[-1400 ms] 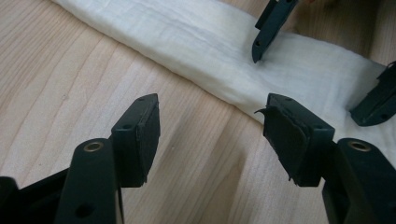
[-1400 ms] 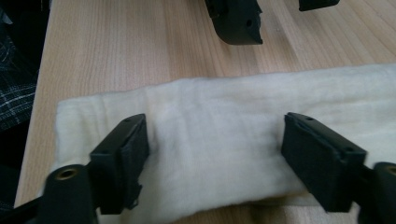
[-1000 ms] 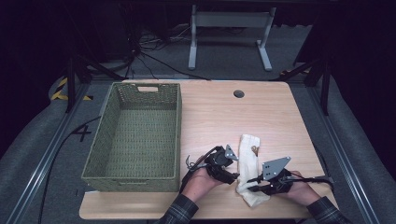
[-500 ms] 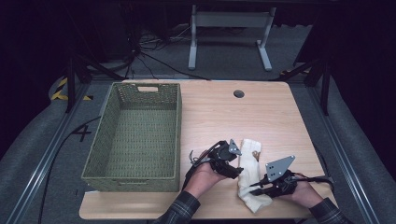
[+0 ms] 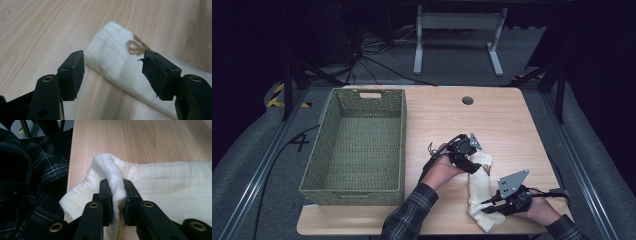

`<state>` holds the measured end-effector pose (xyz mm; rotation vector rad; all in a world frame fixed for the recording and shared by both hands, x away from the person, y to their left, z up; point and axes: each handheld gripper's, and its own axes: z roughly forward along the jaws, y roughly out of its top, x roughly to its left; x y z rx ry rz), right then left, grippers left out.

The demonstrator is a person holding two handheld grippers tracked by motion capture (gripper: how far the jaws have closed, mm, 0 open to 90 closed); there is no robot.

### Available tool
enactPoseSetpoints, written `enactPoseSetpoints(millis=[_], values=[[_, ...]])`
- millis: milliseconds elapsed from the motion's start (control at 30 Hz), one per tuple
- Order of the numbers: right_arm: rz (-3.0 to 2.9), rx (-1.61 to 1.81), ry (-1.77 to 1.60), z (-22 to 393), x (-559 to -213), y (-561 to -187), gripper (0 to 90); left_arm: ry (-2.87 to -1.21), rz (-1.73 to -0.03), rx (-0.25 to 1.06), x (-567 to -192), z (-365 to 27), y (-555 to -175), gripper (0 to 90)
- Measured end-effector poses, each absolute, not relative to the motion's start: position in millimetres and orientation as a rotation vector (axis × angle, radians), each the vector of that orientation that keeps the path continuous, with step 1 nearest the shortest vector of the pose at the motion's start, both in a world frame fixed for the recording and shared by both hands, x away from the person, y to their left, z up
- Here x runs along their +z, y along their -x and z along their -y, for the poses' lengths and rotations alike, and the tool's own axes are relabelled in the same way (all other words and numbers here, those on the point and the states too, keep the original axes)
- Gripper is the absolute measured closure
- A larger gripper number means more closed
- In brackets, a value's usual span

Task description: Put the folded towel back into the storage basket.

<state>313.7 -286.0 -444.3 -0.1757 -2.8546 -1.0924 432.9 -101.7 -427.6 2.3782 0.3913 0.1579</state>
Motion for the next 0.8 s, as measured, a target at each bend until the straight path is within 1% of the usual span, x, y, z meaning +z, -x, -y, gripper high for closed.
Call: enactPoseSetpoints(millis=[167, 300, 367, 467, 600, 633, 800], values=[[2.856, -1.082, 0.174, 285, -446, -315, 80.1, -2.422, -0.395, 0.134, -443, 113, -453, 33.3], [2.854, -1.085, 0.175, 285, -445, -315, 80.1, -2.447, -0.402, 0.096, -452, 119, -460, 31.8], [2.851, -1.086, 0.174, 285, -445, -315, 80.1, -2.441, -0.399, 0.081, -453, 119, -460, 32.5], [2.854, -1.086, 0.173, 285, -445, -315, 80.1, -2.441, -0.388, 0.055, -453, 117, -460, 35.9], [2.851, -1.086, 0.176, 285, -445, -315, 80.1, -2.452, -0.354, 0.042, -451, 118, -459, 51.6], [2.851, -1.087, 0.177, 285, -445, -315, 80.1, -2.455, -0.336, 0.032, -450, 118, -458, 51.6], [2.837, -1.104, 0.194, 285, -445, -317, 80.1, -2.463, -0.301, 0.002, -449, 119, -455, 72.4]])
